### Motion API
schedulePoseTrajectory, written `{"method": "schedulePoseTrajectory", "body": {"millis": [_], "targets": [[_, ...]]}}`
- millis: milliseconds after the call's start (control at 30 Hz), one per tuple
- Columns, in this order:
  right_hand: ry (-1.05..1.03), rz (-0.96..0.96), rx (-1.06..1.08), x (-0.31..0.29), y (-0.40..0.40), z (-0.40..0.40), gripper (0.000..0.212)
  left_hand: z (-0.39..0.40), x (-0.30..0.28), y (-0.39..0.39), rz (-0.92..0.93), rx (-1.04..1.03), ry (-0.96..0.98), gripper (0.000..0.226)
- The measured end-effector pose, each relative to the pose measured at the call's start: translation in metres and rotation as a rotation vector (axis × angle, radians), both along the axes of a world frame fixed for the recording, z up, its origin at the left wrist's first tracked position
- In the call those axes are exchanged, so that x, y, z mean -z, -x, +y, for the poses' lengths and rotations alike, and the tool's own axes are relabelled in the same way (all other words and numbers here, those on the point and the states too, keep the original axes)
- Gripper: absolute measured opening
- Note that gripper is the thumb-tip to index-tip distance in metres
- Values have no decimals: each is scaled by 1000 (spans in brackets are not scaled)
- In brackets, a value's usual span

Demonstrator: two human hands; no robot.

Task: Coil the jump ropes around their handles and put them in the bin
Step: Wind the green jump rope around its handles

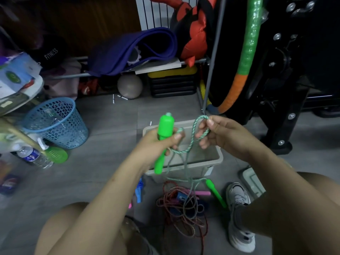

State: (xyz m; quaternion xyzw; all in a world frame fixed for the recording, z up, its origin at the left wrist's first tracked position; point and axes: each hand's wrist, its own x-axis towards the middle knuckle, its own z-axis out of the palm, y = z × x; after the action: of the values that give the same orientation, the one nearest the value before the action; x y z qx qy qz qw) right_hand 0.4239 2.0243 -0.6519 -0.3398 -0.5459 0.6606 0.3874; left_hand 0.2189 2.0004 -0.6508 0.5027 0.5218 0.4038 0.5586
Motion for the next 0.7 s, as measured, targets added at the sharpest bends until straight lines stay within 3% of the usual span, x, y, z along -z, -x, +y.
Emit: {"method": "schedulePoseTrajectory", "body": {"millis": [100, 267, 433, 567, 700], "targets": [[14, 175, 23, 2, 9, 2, 33, -8, 8, -22, -139, 121, 96, 18], [10, 244, 92, 2, 9, 4, 32, -5, 16, -33, 20, 42, 36, 13], [-1, -135, 155, 5, 10, 0, 34, -2, 8, -32, -301, -51, 174, 9], [-44, -420, -49, 16, 13, -12, 37, 2, 1, -30, -469, -118, 233, 16], [-67, -633, -249, 14, 8, -15, 31, 10, -6, -15, -499, -173, 182, 4]]}}
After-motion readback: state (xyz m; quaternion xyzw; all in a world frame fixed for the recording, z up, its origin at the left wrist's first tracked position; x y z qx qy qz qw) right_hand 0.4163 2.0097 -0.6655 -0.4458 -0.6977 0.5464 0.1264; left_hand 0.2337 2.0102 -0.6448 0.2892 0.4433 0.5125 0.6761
